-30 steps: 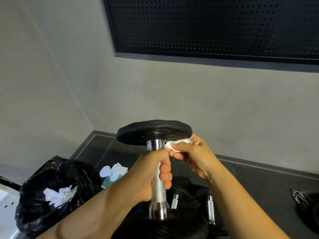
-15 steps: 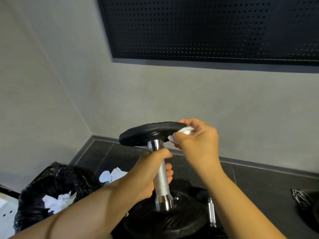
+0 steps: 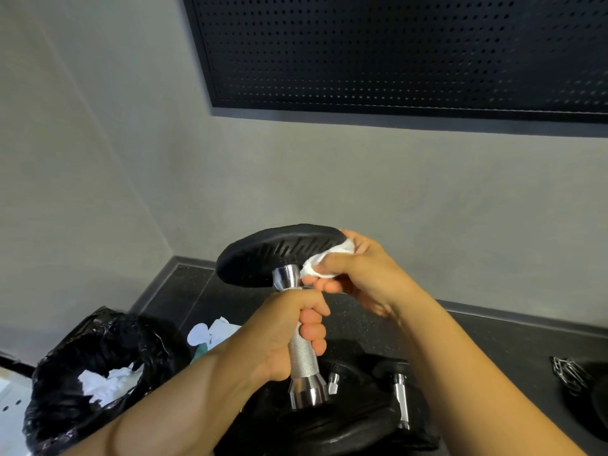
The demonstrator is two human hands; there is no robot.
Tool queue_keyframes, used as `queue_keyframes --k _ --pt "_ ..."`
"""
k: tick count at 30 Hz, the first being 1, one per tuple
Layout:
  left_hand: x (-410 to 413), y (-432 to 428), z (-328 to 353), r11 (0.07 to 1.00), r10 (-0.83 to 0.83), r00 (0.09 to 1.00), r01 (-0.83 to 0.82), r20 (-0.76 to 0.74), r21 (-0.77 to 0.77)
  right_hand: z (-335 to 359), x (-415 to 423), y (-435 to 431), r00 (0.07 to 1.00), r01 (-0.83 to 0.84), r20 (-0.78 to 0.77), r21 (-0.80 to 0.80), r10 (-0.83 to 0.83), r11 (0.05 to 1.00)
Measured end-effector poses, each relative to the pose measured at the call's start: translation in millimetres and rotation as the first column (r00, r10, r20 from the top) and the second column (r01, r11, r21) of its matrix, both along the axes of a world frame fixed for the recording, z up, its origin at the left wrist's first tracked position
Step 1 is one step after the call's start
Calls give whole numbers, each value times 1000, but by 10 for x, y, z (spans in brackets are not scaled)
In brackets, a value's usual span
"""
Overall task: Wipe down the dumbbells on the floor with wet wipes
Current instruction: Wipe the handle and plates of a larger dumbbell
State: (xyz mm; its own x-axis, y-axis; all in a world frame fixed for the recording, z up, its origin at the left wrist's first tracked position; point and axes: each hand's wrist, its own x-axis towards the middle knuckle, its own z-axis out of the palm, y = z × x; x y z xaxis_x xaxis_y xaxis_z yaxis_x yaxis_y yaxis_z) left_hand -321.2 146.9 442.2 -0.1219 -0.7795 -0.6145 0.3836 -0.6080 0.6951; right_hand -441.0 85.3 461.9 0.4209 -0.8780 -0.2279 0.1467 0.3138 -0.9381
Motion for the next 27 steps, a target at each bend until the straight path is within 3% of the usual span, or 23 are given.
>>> queue_keyframes --k 6,11,13,16,19,24,27 --pt "47 60 14 997 -70 985 67 -158 -23 -224 30 -17 999 -14 -32 55 16 998" --pt "87 23 -10 997 1 976 17 -218 81 -190 75 8 991 67 -111 -32 -70 997" --pt "84 8 -25 995 29 988 -13 -154 102 -139 96 27 981 127 -138 -85 -137 988" --pt "47 6 -105 997 56 995 -59 85 41 -123 164 32 921 222 -255 -277 -294 935" --pt "5 4 -156 992 129 962 -122 241 -42 -139 231 81 851 205 -362 -440 -381 875" --pt "24 17 -112 992 123 981 -127 149 20 -223 161 33 960 207 -168 -114 -224 972" --pt "7 17 -85 995 94 992 -97 83 26 -332 119 3 955 187 -217 -90 -203 978"
